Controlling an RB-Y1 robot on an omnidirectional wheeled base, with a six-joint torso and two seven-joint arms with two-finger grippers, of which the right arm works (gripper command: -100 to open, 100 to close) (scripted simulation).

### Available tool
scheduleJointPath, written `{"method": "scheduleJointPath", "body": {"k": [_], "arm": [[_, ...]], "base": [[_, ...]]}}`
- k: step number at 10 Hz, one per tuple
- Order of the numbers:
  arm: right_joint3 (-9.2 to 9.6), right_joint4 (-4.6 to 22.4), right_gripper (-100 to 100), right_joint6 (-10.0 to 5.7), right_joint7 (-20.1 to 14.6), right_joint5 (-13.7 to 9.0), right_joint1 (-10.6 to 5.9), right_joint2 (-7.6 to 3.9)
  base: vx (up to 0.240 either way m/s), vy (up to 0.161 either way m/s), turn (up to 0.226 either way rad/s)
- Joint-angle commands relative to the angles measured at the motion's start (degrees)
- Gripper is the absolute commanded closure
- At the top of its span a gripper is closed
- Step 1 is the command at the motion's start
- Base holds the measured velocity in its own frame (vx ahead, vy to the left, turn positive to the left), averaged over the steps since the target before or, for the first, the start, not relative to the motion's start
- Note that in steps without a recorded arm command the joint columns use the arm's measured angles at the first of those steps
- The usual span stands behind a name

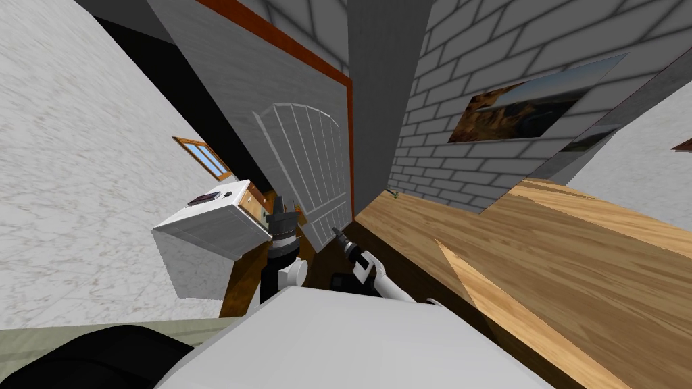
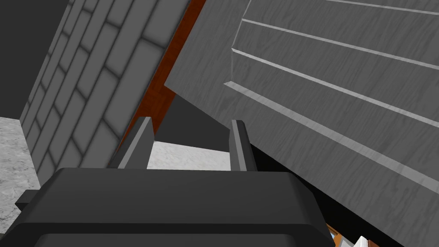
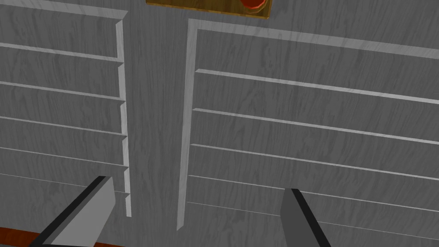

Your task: Pull the door open

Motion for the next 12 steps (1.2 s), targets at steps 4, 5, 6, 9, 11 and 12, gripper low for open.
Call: {"method": "scheduleJointPath", "body": {"k": [4, 5, 6, 9, 11, 12], "arm": [[0.39, 0.09, -100, -0.03, 0.29, -0.29, 0.07, -1.69], [0.39, 0.09, -100, -0.03, 0.29, -0.29, 0.07, -1.69], [0.44, 0.06, -100, -0.04, 0.30, -0.32, 0.06, -1.27], [0.55, -0.02, -100, -0.08, 0.34, -0.37, 0.04, -0.12], [0.61, -0.06, -100, -0.10, 0.35, -0.41, 0.03, 0.65], [0.62, -0.08, -100, -0.11, 0.36, -0.41, 0.03, 0.85]], "base": [[-0.044, -0.132, -0.066], [0.011, 0.190, -0.126], [0.019, 0.206, -0.003], [0.035, 0.194, -0.007], [0.071, 0.109, 0.097], [0.037, 0.038, 0.129]]}}
